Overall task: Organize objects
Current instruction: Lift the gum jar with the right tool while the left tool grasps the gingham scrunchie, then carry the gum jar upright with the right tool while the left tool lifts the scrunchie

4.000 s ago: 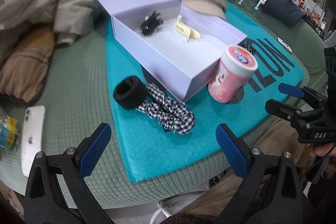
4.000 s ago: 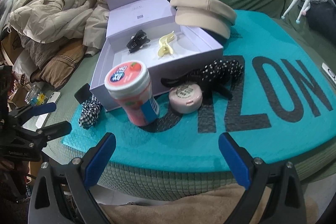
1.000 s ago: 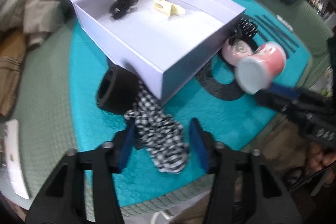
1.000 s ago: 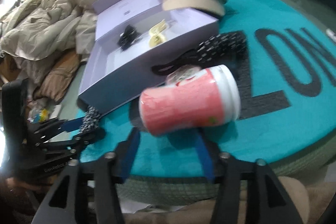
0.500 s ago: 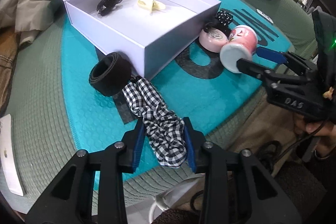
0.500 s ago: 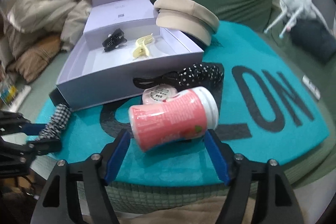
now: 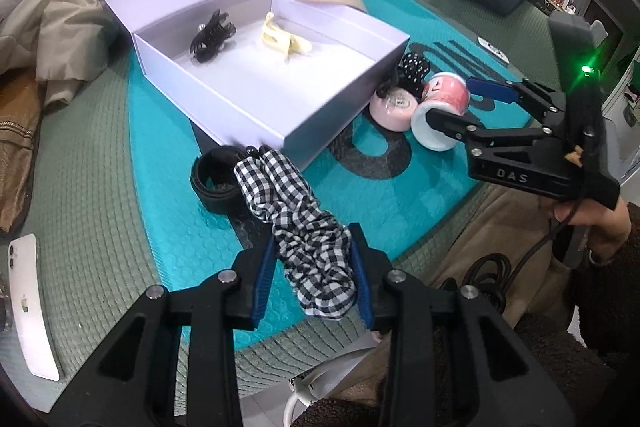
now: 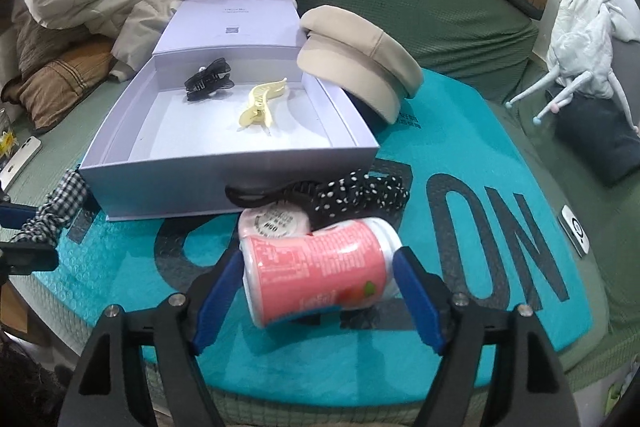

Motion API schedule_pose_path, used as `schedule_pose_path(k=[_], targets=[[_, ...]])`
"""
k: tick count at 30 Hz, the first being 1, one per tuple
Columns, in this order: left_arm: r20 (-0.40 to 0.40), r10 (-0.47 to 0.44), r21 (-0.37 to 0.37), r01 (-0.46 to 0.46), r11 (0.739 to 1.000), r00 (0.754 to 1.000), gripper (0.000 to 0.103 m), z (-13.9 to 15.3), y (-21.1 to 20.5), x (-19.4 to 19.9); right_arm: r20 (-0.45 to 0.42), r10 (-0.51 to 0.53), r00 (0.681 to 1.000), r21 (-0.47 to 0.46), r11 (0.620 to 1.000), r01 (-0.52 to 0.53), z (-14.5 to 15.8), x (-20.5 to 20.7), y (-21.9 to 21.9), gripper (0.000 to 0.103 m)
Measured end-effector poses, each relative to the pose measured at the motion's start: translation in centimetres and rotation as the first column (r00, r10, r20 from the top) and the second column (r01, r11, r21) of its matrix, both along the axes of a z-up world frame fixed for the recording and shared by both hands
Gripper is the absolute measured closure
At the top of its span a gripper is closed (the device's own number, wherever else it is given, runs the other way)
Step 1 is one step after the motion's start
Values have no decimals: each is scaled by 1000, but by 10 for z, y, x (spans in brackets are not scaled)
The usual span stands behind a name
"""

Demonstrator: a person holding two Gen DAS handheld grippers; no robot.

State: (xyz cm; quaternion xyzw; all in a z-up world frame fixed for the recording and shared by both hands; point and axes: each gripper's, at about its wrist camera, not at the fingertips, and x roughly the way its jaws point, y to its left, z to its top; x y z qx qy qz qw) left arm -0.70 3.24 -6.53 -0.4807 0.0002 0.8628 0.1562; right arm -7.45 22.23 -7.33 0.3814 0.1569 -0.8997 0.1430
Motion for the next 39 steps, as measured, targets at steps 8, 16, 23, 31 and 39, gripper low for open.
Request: schedule_pose_path(k=[8, 16, 23, 31, 39], targets=[[-2, 12, 30, -11, 999, 1000, 70, 5, -5, -2, 55, 33, 998, 36, 999, -35, -6, -20, -4, 12], [-10, 16, 8, -16, 1000, 1000, 71, 4, -4, 0, 281, -48, 958, -58, 996, 67, -33, -41, 4, 31], [1, 21, -6, -21, 1000, 1000, 72, 0, 0, 6, 296, -4, 955, -121, 992, 41, -29, -17, 4, 48], [-46, 8, -20, -9, 1000, 999, 73, 17, 4, 17, 265, 34, 964, -152, 988, 7, -9, 11, -2, 48], [-98, 5, -25, -8, 1000, 995, 74, 40, 8, 20, 213, 74, 974, -148, 988, -42, 21, 22, -10, 48]])
